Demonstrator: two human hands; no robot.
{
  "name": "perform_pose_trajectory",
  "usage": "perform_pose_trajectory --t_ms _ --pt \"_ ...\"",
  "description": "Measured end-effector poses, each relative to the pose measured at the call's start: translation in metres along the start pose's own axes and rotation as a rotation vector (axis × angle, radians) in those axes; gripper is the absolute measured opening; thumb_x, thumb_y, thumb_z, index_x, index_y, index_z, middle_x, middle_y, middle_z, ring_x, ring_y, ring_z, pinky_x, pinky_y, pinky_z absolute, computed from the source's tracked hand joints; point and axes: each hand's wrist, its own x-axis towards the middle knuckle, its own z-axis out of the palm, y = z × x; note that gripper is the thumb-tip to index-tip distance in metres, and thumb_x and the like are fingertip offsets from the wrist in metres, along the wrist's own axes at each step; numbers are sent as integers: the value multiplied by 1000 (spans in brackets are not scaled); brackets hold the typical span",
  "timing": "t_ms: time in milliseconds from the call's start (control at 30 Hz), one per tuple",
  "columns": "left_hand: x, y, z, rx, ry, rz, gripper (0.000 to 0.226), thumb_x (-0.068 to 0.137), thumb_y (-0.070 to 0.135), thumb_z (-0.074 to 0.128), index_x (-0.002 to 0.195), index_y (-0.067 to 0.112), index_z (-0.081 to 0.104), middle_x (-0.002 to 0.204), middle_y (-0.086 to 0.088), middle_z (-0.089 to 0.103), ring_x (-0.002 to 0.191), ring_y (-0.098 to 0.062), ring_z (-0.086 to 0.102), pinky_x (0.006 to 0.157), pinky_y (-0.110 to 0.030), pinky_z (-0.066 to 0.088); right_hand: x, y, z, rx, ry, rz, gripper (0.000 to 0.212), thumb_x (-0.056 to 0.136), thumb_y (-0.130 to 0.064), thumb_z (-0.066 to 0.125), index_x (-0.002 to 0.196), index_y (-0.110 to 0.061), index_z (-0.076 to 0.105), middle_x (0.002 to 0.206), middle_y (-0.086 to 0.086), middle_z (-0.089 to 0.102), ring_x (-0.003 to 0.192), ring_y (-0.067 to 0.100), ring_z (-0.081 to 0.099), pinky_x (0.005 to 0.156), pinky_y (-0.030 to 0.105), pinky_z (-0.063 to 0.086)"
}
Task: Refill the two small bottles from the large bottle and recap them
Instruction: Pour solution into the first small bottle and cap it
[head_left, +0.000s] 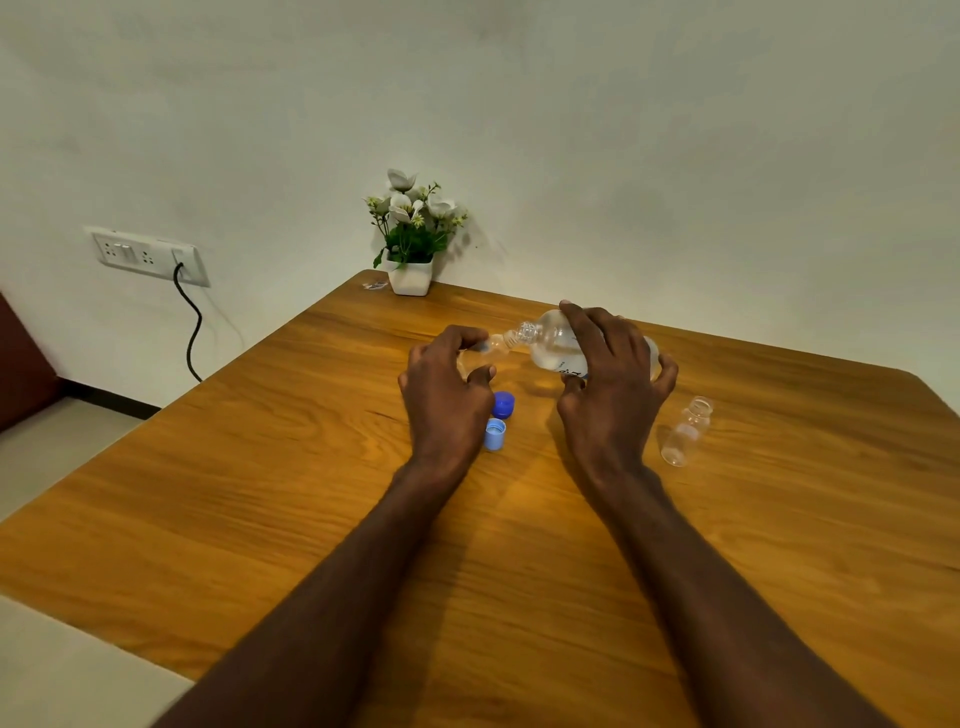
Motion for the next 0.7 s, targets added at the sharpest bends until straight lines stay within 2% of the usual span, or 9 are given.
perform_pose_trajectory --t_ms 700 --pt "0 -1 0 13 2 15 36 83 8 80 110 27 69 102 21 62 111 -15 58 99 -54 49 0 0 -3 -13 -8 -8 97 70 0 81 151 -42 46 151 -7 51 146 22 41 118 62 18"
